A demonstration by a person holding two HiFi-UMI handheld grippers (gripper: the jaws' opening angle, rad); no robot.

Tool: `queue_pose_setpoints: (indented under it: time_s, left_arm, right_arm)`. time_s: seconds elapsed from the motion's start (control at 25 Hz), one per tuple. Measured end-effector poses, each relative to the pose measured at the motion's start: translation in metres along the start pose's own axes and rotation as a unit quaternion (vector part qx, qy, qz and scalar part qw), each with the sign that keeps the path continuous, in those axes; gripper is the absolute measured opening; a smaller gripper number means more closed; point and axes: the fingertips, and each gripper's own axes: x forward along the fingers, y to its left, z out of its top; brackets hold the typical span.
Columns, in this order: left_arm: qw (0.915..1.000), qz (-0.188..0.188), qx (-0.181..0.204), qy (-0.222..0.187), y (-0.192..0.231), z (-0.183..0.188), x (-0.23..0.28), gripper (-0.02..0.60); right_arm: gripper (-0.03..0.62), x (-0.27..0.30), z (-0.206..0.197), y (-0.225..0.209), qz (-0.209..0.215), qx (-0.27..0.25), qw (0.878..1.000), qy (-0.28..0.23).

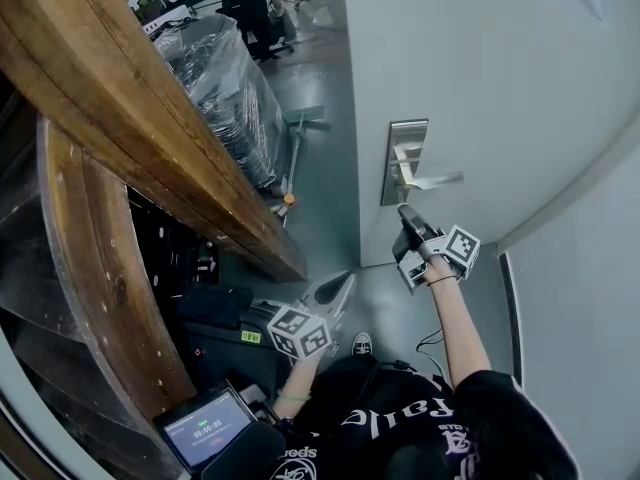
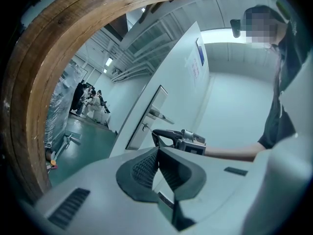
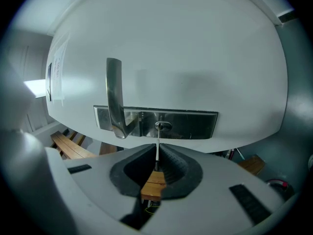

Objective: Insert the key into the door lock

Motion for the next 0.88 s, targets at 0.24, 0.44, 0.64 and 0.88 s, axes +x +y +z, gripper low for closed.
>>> queue_pose_setpoints:
  time_s: [0.24, 0.44, 0.64, 0.88]
  left_arm:
    - [1.0000, -0.002, -0.003, 0.000, -0.001, 0.000, 0.002, 0.005]
    - [1.0000, 0.000, -0.002, 0.000, -0.002, 0.000, 0.001, 0.005]
    - [1.0000, 0.004, -0.001, 0.001, 0.001, 0.000, 0.000, 0.005]
    - [1.0000, 0.003, -0.002, 0.004, 0.002, -0.002, 0.002, 0.005]
  right_arm:
    - [0.037, 0.005, 0.004, 0.001, -0.002, 0.001, 1.000, 0.002]
    - [0.037, 0.001, 0.013, 0.001, 0.010, 0.017, 1.000, -0.020]
    - [0.037, 0.008, 0.007, -0.002, 0.007, 0.009, 1.000, 0.001]
    - [0.037, 0.014, 0.008, -0.004, 0.017, 0.010, 1.000, 0.020]
